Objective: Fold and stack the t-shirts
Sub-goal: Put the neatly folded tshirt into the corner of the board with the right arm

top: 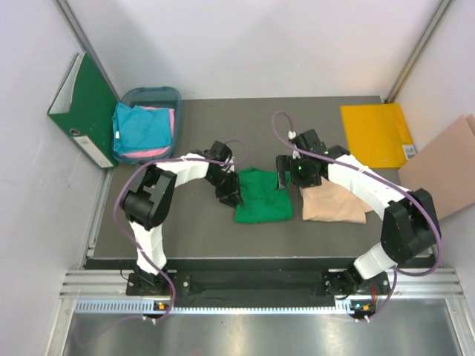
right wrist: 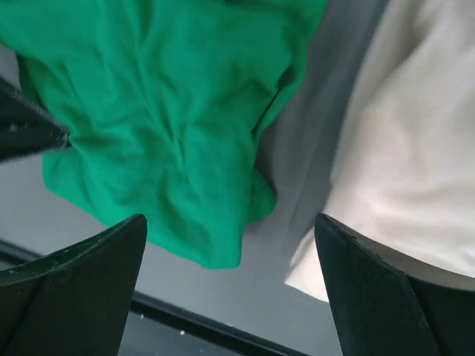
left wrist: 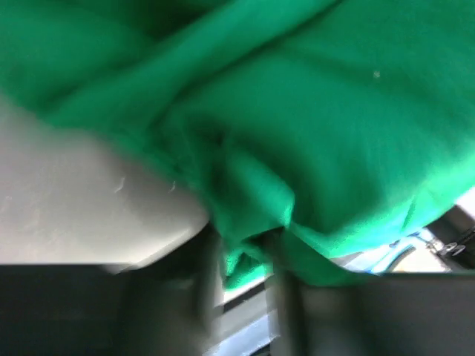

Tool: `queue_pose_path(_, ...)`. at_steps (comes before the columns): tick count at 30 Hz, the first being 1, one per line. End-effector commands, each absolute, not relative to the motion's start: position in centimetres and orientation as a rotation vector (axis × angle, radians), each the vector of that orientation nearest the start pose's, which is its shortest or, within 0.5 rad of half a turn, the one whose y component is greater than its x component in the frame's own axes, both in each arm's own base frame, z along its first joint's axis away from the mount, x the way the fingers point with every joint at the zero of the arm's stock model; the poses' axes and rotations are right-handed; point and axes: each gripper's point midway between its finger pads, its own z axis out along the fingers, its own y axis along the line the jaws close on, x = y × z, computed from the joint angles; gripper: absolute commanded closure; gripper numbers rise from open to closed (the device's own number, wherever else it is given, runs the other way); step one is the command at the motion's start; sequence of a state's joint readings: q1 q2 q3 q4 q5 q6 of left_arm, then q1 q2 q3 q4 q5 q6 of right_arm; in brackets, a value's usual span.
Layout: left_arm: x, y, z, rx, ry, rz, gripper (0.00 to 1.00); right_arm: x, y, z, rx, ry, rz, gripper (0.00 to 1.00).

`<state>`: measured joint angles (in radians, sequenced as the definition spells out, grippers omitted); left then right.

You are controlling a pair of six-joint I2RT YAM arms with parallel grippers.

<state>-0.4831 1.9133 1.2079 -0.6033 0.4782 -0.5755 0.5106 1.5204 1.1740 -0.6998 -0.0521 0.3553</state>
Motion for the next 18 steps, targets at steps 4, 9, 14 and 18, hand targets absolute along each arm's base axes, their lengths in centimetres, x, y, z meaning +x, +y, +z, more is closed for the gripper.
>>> queue_pose_path(4,29.9,-26.6,-0.6,-0.067,3.016,-0.809,1.0,27.7,22.3,9.0,-0.291,2.706,0.688,0.08)
queue_pose_path(9,30.1,-24.9,-0.1,-0.121,3.008,-0.691,1.0,28.0,22.6,8.1,-0.249,2.696,0.778,0.09)
queue_pose_path(14,29.2,-23.0,-0.6,-0.206,3.017,-0.675,1.0,28.0,22.5,6.6,-0.225,2.734,0.775,0.11)
queue_pose_path(18,28.8,-22.5,-1.0,-0.219,3.026,-0.666,1.0,28.3,22.2,5.2,-0.226,2.758,0.734,0.12)
